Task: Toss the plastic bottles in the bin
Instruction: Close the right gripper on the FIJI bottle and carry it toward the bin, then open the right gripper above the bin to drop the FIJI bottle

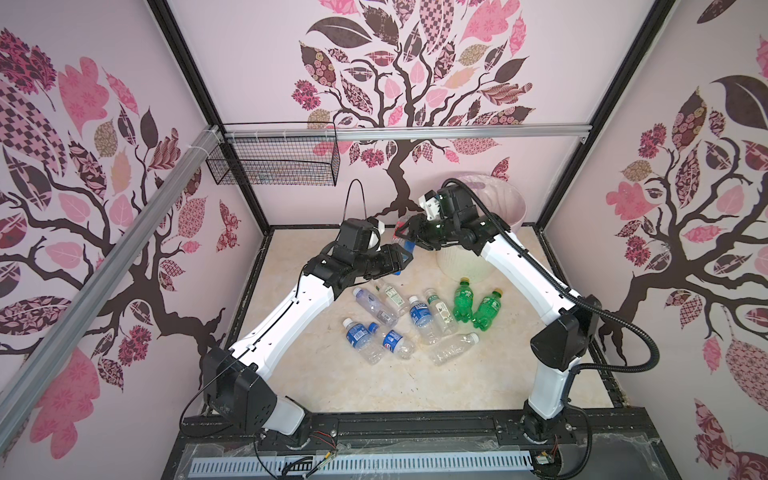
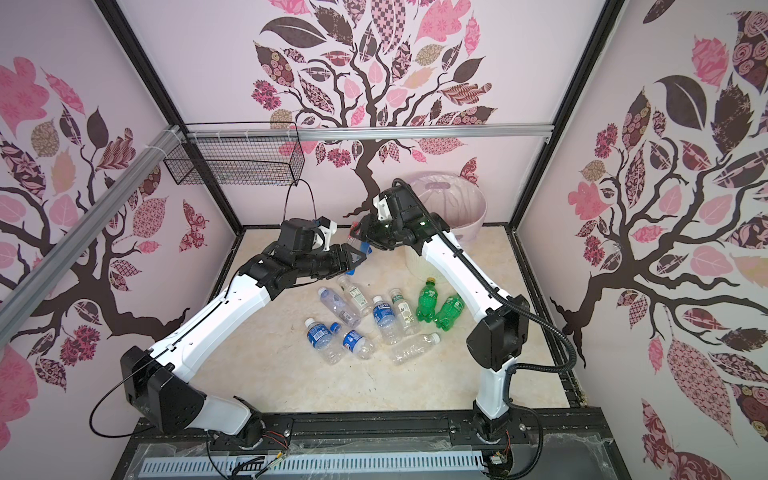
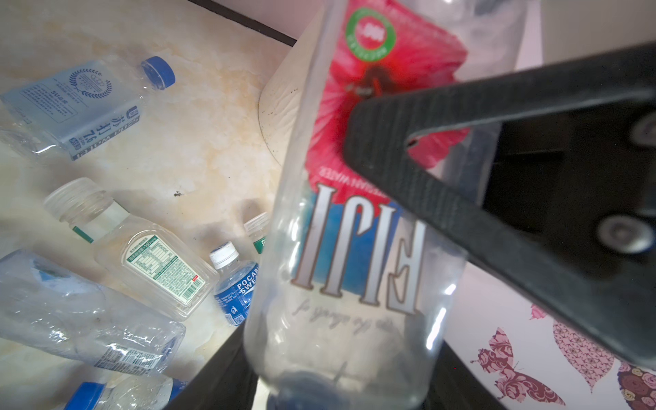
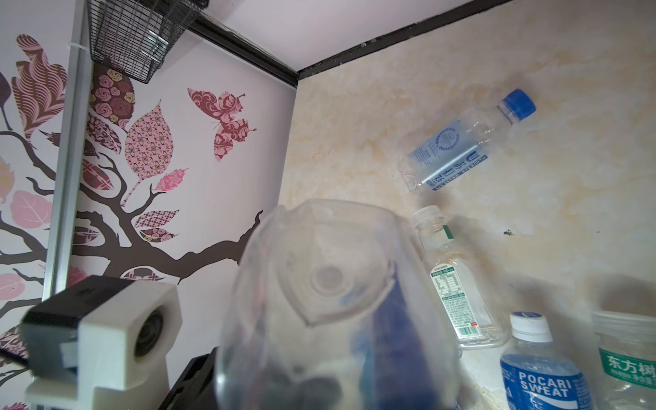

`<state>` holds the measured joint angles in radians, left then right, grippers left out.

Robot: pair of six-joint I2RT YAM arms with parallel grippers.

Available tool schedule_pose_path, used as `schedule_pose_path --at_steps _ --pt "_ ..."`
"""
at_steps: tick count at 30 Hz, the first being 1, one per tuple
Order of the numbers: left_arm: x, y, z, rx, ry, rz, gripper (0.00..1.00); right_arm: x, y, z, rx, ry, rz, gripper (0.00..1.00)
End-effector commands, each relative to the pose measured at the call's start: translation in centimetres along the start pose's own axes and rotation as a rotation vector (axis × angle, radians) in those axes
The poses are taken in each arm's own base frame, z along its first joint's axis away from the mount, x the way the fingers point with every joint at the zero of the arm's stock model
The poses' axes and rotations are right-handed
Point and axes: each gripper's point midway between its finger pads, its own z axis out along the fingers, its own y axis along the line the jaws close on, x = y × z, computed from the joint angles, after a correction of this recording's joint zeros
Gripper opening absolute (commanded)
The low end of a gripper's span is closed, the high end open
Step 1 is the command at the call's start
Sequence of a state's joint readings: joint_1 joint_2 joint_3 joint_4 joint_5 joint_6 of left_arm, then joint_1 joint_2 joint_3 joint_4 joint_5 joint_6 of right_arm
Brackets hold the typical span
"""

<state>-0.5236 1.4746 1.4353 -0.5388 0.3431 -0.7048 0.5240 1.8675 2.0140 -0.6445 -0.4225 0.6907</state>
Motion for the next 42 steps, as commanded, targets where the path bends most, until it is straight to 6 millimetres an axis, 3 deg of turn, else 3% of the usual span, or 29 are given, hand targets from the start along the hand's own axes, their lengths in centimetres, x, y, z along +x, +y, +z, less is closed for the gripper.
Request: schedule_pose_path --at_steps 1,8,18,24,28,31,35,42 --pt "-1.0 0.0 -0.8 -0.035 -0.031 0.028 0.69 -3.4 0.6 -3.2 0.051 -0.103 -0.083 0.43" --pt "-1.1 -1.5 -2.2 -0.034 -0.04 0.057 0.79 -7.0 1.3 -6.8 0.186 -0.235 -0.253 0.43" --pt "-2.3 -8.8 -4.3 0.063 -0.083 0.154 0.97 -9.9 0.6 -12.2 0.374 -0.409 -0.37 0.42" --pt "-2.6 -13.1 -5.2 0.133 -0.104 0.207 0.97 -11.6 -0.3 -15.4 0.449 -0.489 -0.384 0.42" --pt "-2.7 -14.5 -5.2 0.156 -0.114 0.204 0.97 -12.5 -0.9 -17.1 0.512 -0.534 -0.402 0.41" --pt "-4.1 -17.0 -7.0 0.215 -0.163 0.202 0.97 -13.3 -0.8 -18.7 0.562 -0.585 -0.418 0.41" --pt "-4.1 -19.3 -8.0 0.239 -0.184 0.273 0.97 -14.2 0.0 -21.8 0.616 -0.673 -0.442 0.41" --pt "-4.0 -19.8 -8.0 0.244 -0.187 0.309 0.97 -14.3 2.4 -27.3 0.629 -0.832 -0.474 0.41"
